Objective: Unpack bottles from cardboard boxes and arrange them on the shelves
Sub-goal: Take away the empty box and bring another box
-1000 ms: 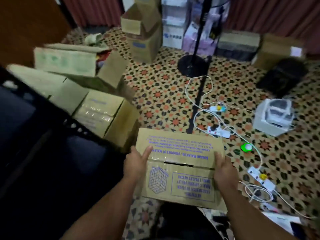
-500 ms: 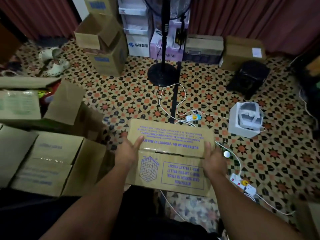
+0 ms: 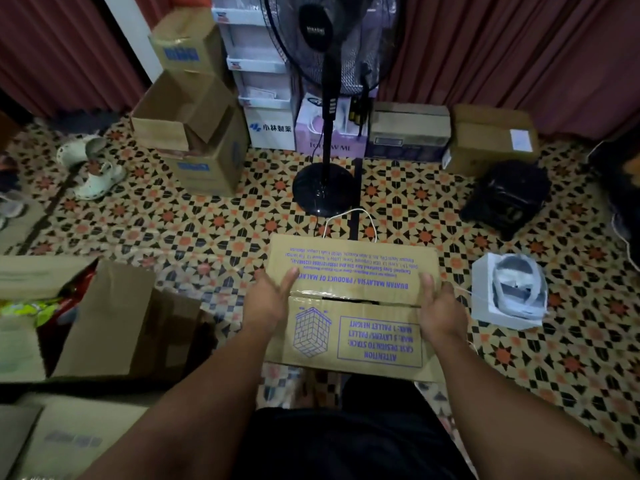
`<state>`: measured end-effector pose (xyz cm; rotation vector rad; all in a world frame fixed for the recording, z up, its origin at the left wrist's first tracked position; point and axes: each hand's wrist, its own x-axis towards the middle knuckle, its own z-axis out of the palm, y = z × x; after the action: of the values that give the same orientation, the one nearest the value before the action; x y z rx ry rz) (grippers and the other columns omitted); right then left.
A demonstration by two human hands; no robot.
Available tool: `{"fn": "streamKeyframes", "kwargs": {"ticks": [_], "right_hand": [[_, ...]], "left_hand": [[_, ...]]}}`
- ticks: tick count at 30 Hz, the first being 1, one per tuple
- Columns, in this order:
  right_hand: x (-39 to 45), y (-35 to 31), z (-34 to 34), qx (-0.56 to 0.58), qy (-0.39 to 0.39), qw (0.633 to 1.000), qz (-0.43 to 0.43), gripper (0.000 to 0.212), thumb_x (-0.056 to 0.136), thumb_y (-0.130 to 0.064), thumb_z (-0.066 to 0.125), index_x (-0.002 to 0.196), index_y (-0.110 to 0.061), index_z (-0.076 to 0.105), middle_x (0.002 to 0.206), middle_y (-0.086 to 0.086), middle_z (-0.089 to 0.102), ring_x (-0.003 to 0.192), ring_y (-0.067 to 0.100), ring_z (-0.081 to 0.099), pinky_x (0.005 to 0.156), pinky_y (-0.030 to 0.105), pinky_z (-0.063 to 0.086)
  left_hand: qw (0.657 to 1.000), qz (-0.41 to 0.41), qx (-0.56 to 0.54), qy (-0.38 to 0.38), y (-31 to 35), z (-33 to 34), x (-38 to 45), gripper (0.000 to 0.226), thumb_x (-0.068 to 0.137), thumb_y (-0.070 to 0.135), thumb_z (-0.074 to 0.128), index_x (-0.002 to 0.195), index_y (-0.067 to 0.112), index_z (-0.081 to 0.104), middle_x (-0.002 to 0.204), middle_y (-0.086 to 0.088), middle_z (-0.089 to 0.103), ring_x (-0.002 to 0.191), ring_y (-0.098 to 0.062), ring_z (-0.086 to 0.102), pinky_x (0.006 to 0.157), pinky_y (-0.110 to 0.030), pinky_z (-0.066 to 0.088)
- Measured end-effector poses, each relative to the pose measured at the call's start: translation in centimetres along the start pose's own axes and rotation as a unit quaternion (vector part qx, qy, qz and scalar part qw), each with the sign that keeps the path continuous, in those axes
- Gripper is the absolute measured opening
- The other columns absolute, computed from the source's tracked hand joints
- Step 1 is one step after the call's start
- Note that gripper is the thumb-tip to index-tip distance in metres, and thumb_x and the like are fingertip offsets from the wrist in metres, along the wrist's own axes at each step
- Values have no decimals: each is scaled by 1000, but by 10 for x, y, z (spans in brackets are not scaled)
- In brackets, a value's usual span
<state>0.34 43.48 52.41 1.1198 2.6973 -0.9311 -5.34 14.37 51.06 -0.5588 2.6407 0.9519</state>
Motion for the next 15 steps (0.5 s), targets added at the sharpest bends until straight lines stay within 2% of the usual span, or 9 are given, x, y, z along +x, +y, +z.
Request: {"fn": "streamKeyframes", "kwargs": {"ticks": [2, 4, 6, 8, 9, 11, 12, 15], "right_hand": [[36, -24, 6, -4, 9, 1000, -11, 70, 102, -64, 25, 130, -4, 50, 108, 21, 65, 105, 41, 62, 73, 38, 36], [69, -44, 15, -20, 8, 999, -27, 73, 100, -67, 22, 131, -6, 50, 106, 20, 66, 101, 40, 63, 73, 41, 42], [114, -68, 26, -18, 3, 999, -32, 79, 97, -73, 18, 138, -12, 46, 109, 19, 67, 103, 40, 64, 83, 46, 51], [158, -93, 36, -17, -9, 999, -50, 82, 94, -80, 14, 136, -17, 46, 109, 15, 68, 103, 40, 64, 91, 56, 52], [178, -108, 38, -13, -16, 998, -55, 82, 93, -79, 14, 131, -15, 49, 107, 15, 67, 101, 40, 64, 90, 56, 52], [217, -137, 42, -23, -29, 997, -66, 78, 96, -75, 18, 125, -10, 52, 103, 18, 67, 97, 39, 64, 83, 47, 52], [233, -151, 43, -34, -38, 995, -82, 78, 96, -73, 18, 128, -10, 51, 105, 19, 67, 99, 40, 64, 81, 44, 50], [276, -202, 53, -45, -75, 988, -123, 78, 96, -74, 18, 135, -14, 50, 112, 20, 66, 105, 41, 64, 85, 45, 47]], "left_hand": [[1000, -11, -14, 8, 17, -1, 30, 92, 84, 81, 42, 134, 4, 45, 89, -1, 64, 85, -22, 66, 69, -35, 56], [999, -21, -16, 19, 34, -1, 57, 99, 80, 86, 39, 136, 5, 43, 99, -10, 68, 92, -26, 68, 76, -38, 57], [999, -29, -18, 29, 53, 3, 95, 104, 77, 88, 37, 143, 8, 38, 117, -16, 67, 103, -29, 67, 80, -38, 54], [998, -31, -35, 35, 73, 6, 129, 99, 81, 84, 40, 145, 9, 36, 127, -17, 65, 112, -32, 64, 85, -41, 52], [997, -38, -51, 38, 83, 8, 145, 94, 84, 81, 43, 144, 8, 37, 129, -17, 64, 115, -34, 63, 88, -42, 51], [994, -65, -66, 57, 102, 6, 172, 85, 88, 76, 48, 139, 9, 42, 128, -17, 65, 115, -36, 63, 91, -44, 51], [992, -81, -63, 68, 109, 3, 181, 83, 89, 75, 49, 136, 8, 44, 125, -18, 66, 113, -37, 64, 90, -44, 51], [982, -130, -85, 110, 125, -6, 211, 85, 89, 75, 50, 136, 5, 44, 118, -19, 68, 107, -38, 65, 86, -44, 52]]}}
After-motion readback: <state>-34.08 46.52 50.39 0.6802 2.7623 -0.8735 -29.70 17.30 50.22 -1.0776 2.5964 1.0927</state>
